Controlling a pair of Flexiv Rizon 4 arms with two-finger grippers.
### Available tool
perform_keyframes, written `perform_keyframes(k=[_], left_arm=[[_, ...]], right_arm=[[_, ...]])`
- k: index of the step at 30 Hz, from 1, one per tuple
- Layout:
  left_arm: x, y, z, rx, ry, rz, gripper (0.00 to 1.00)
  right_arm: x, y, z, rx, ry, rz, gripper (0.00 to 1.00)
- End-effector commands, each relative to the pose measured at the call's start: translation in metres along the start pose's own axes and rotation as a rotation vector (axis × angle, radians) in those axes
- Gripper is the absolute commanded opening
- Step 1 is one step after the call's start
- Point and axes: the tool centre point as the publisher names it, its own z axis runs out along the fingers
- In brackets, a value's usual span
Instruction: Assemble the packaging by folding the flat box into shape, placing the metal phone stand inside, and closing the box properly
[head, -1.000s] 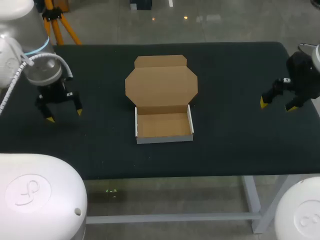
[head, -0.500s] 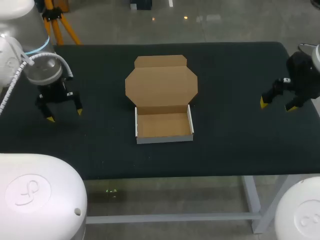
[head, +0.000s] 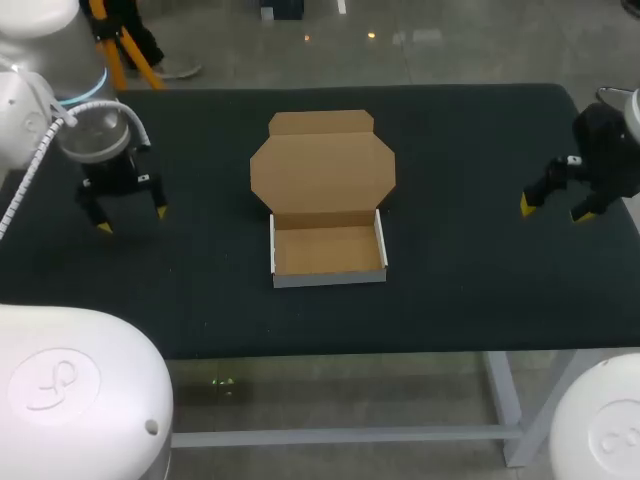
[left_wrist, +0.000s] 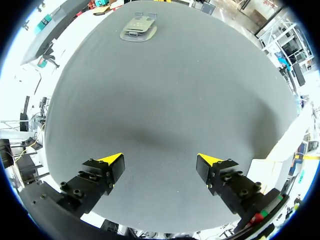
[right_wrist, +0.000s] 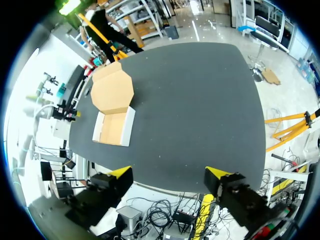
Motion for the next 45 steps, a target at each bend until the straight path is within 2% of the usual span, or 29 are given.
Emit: perform_keyframes(k=[1,8,19,34,45], left_arm=[[0.000,-0.015,0.007,-0.006,-0.016,0.002,1.00],[-0.020,-0.033,0.014,0.016,-0.001,0.007,1.00],[-0.045,-0.053,0.025,0.039,-0.006,0.043,1.00],[-0.059,-0.078,0.036,0.057,-0.010,0.126,1.00],[-0.066,-0.098,0.043,0.057,-0.002,0.227,1.00]], right_arm=[[0.000,0.000,-0.002,0.004,-0.001,0.001,1.00],[0.000,0.000,-0.002,0.004,-0.001,0.001,1.00],[0.000,0.000,-0.002,0.004,-0.001,0.001,1.00],[0.000,0.000,-0.002,0.004,-0.001,0.001,1.00],[0.000,0.000,-0.002,0.004,-0.001,0.001,1.00]])
